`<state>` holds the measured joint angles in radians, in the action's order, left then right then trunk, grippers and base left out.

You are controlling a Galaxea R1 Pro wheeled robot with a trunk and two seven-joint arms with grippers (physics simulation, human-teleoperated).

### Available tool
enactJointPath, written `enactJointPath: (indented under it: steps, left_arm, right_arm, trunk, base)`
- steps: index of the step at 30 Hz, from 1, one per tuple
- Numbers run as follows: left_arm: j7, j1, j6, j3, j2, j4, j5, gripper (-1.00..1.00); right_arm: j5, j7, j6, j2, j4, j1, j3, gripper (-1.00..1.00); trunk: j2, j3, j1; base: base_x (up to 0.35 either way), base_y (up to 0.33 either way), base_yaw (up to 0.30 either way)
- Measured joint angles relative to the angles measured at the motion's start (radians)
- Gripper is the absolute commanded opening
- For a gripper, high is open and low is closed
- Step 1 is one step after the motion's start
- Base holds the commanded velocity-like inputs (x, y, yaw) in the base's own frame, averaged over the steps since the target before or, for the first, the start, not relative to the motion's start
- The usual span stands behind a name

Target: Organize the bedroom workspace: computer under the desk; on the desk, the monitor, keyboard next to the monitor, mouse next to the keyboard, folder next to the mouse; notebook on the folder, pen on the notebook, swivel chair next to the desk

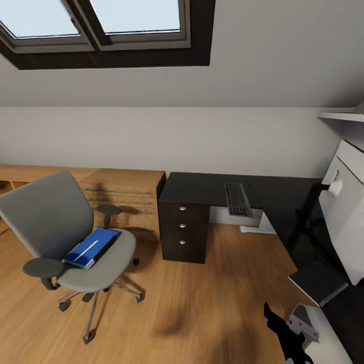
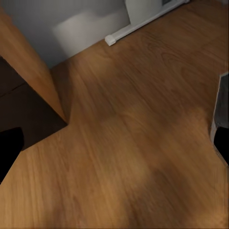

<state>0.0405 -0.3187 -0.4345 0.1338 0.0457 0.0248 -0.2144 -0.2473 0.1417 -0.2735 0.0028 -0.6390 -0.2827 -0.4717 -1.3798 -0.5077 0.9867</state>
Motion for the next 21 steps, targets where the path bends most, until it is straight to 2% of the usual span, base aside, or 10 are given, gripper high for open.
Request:
enactJointPath:
  steps: [14,21]
  left_arm:
    - [0.001,0.000,-0.001,0.000,0.000,0.000,0.000,1.00]
    - [0.000,0.000,-0.001,0.000,0.000,0.000,0.000,1.00]
  right_arm:
    - [0.000,0.000,0.001,0.000,0.004,0.000,0.000,1.00]
    - [0.001,0.001,0.001,0.001,0.005,0.000,0.001,1.00]
  trunk:
    - [0.000,0.000,0.000]
    - [0.000,0.000,0.000]
  base:
    - [0.009,0.002,-0.210]
    - [0.000,0.096,-0.060]
